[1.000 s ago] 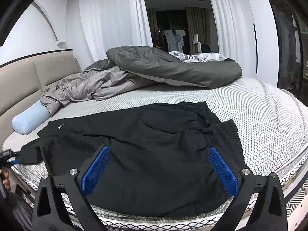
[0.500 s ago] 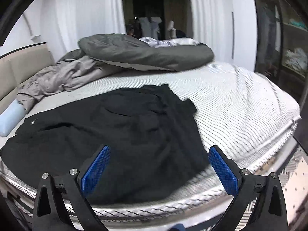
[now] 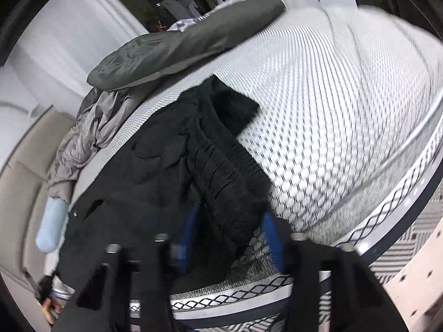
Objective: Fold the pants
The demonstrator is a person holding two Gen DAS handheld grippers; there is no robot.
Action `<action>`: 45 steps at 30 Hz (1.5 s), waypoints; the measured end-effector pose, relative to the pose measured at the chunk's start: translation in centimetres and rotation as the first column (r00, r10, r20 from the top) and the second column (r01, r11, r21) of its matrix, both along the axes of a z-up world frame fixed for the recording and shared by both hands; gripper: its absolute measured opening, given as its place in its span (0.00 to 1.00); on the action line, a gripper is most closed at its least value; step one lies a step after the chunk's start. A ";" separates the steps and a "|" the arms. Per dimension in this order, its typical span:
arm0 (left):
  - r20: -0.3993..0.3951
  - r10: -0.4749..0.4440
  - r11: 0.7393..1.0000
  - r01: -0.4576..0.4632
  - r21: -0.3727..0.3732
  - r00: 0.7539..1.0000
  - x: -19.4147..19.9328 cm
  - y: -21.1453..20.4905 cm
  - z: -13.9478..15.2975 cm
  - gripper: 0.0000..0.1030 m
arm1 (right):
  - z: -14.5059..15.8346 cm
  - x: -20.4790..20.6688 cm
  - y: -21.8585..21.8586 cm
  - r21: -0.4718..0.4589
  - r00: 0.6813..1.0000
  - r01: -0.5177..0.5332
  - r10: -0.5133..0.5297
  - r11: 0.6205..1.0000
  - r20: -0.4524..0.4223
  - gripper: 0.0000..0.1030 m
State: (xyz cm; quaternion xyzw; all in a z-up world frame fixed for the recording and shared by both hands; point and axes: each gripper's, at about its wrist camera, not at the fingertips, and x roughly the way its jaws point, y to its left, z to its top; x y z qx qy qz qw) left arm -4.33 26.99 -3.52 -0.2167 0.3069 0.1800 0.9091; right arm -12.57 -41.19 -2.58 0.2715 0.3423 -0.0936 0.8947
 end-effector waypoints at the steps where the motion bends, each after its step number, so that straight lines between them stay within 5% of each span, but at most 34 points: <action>1: 0.002 -0.011 1.000 0.011 0.008 1.000 0.1 -0.4 0.1 0.00 | 0.7 -0.1 0.3 -0.028 1.000 0.000 0.001 1.000 0.017 0.19; 5: 0.001 -0.047 0.999 0.047 0.012 0.999 0.7 -1.7 0.5 0.00 | 3.2 0.2 0.3 -0.141 1.000 -0.001 0.004 0.990 0.020 0.10; 9: -0.024 -0.078 0.997 0.078 0.017 0.997 1.4 -3.0 0.1 0.00 | 1.2 0.6 -3.4 -0.195 0.986 0.117 -0.137 0.974 -0.095 0.12; 11: -0.057 -0.091 0.996 0.091 0.013 0.994 1.6 -3.6 -0.2 0.00 | 1.2 0.4 -3.3 -0.189 0.986 0.108 -0.130 0.976 -0.105 0.17; 14: -0.057 -0.096 0.995 0.097 0.017 0.994 1.4 -4.1 0.3 0.02 | 3.6 -0.9 -2.2 -0.238 0.990 0.132 -0.141 0.962 -0.018 0.50; 15: -0.044 -0.097 0.995 0.098 0.027 0.994 1.2 -4.3 0.6 0.08 | 5.0 -1.3 -1.6 -0.271 0.989 0.150 -0.147 0.951 0.034 0.62; 17: -0.011 -0.107 0.992 0.108 0.061 0.994 0.7 -4.9 1.9 0.22 | 6.5 -1.5 -0.8 -0.296 0.990 0.136 -0.118 0.945 0.078 0.70; 21: 0.053 -0.145 0.984 0.139 0.110 0.988 0.1 -6.7 4.9 0.80 | 9.0 1.7 0.6 -0.283 0.996 0.035 -0.009 0.959 0.092 0.90; 23: 0.088 -0.165 0.978 0.151 0.143 0.982 0.4 -7.6 6.3 0.99 | 9.4 4.1 1.3 -0.280 0.996 -0.016 0.041 0.960 0.085 0.90; 27: 0.120 -0.188 0.966 0.162 0.201 0.975 2.6 -9.2 8.7 0.99 | 9.7 9.5 0.6 -0.208 0.993 -0.114 0.120 0.972 0.020 0.91; 31: 0.129 -0.230 0.964 0.207 0.166 0.965 6.3 -10.4 9.6 0.99 | 8.7 14.5 -1.2 -0.173 0.987 -0.161 0.156 0.972 -0.043 0.91; 36: 0.127 -0.266 0.958 0.248 0.141 0.955 10.7 -11.5 8.7 0.99 | 6.9 20.8 -4.1 -0.090 0.980 -0.182 0.173 0.979 -0.096 0.80; 42: 0.086 -0.310 0.943 0.295 0.157 0.947 13.7 -12.6 6.0 0.99 | 4.4 27.3 -6.4 -0.075 0.966 -0.180 0.163 0.981 -0.199 0.80; 44: 0.057 -0.316 0.940 0.304 0.154 0.947 14.6 -12.8 5.1 0.99 | 3.5 28.8 -6.6 -0.061 0.958 -0.199 0.181 0.978 -0.223 0.70; 45: 0.050 -0.318 0.939 0.308 0.154 0.947 14.8 -12.8 4.7 0.99 | 3.2 29.5 -6.5 -0.057 0.952 -0.215 0.196 0.975 -0.234 0.55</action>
